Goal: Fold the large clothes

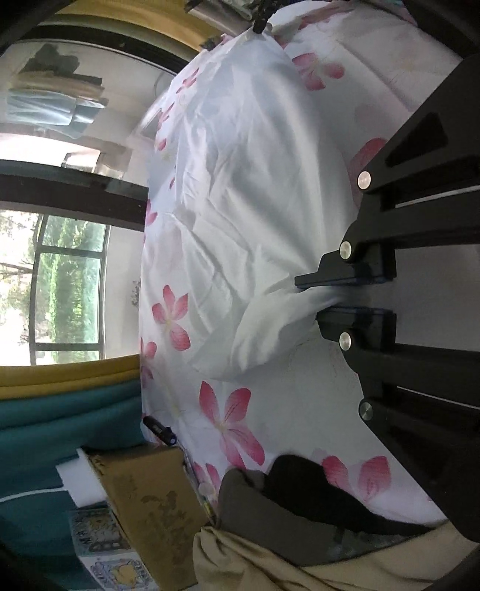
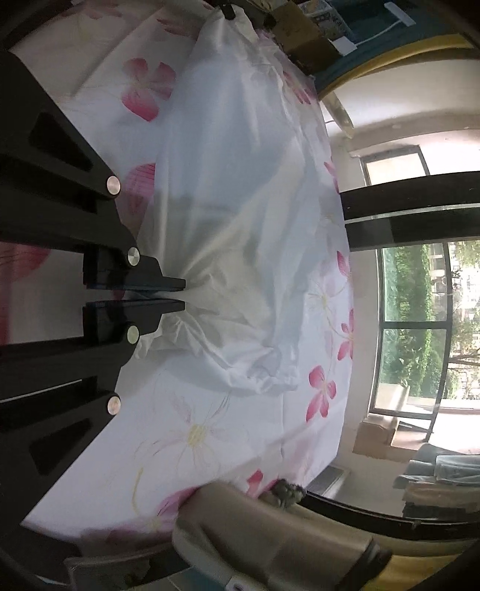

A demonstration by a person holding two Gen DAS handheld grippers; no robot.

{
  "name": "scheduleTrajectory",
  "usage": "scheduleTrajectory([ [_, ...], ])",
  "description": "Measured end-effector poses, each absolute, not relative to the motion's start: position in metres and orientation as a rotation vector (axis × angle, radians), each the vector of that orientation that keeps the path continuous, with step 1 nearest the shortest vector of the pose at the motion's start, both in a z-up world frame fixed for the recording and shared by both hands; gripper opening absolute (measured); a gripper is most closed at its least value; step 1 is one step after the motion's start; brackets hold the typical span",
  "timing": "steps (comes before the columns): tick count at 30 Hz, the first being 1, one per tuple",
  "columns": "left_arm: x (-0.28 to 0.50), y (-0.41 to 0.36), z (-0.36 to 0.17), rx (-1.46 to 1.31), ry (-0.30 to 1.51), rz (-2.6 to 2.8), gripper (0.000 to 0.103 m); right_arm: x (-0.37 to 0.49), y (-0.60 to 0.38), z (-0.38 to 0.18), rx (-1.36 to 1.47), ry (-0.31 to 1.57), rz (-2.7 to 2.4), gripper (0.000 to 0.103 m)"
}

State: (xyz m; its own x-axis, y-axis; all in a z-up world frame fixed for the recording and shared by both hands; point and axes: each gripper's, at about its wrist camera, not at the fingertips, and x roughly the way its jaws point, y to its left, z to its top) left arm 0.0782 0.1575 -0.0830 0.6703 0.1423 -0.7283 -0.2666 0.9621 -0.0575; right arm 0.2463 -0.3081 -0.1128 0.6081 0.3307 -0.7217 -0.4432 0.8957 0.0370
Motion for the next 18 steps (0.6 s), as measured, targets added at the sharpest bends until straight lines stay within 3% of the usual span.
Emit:
scheduleTrajectory([
  [18, 0.004, 0.131, -0.106, -0.213, 0.920, 0.179, 0.010, 0.185, -0.338, -0.126, -0.135, 0.844, 0.416, 0.003],
])
